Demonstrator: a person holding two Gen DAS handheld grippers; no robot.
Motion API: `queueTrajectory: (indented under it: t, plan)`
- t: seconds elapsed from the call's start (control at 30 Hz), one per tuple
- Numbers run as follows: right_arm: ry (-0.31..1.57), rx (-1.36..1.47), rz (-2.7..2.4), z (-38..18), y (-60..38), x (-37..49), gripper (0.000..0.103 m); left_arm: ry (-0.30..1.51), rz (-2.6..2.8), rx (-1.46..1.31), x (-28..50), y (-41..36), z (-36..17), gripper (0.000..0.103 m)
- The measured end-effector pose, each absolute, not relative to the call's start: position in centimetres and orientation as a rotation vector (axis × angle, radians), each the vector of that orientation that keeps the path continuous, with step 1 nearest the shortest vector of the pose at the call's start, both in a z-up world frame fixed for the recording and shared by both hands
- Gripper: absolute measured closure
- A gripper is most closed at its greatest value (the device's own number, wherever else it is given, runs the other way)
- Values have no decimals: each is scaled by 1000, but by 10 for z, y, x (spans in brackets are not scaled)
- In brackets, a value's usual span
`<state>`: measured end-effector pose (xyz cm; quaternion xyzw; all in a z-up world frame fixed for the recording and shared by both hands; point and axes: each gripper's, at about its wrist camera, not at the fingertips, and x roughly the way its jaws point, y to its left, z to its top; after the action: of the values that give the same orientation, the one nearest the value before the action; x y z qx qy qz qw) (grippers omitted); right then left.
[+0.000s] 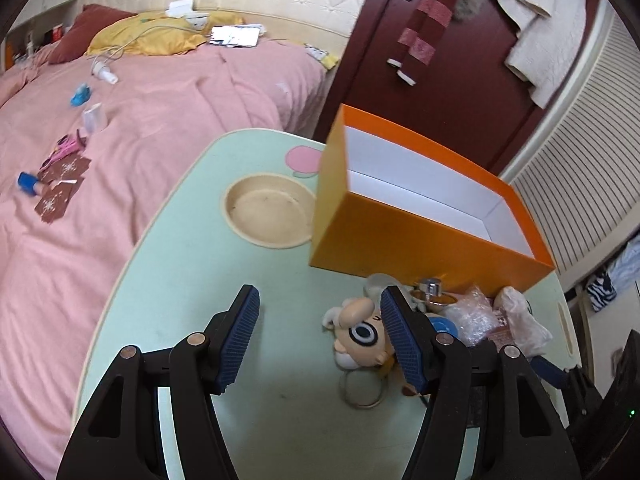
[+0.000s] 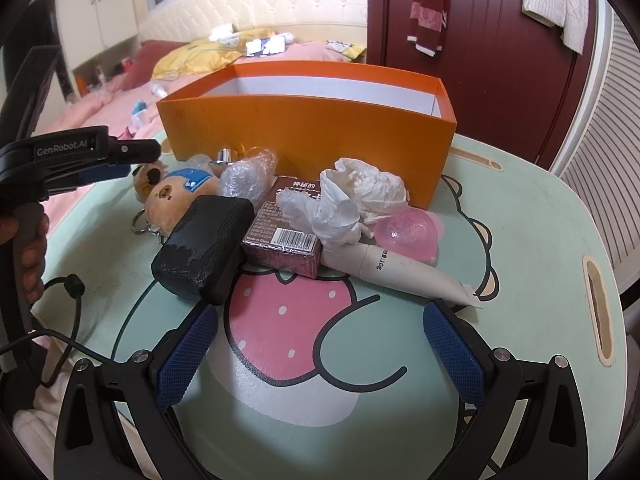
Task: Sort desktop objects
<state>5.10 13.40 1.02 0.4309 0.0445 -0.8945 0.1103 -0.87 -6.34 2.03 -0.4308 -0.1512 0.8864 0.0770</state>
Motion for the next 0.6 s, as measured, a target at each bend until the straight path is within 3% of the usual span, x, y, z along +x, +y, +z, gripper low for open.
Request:
queueTrajectory:
  t: [0.2, 0.37, 0.6]
  plan:
    - [132, 1264, -2625, 10, 134, 48, 0, -444, 2600, -1269, -4, -52, 20, 39]
    - [134, 1263, -2623, 10, 133, 46, 0, -328, 2626, -1264, -3, -43, 16, 37]
    - [131, 1261, -2624, 10, 134, 46, 0, -428, 2621, -1281, -5, -60, 13, 37]
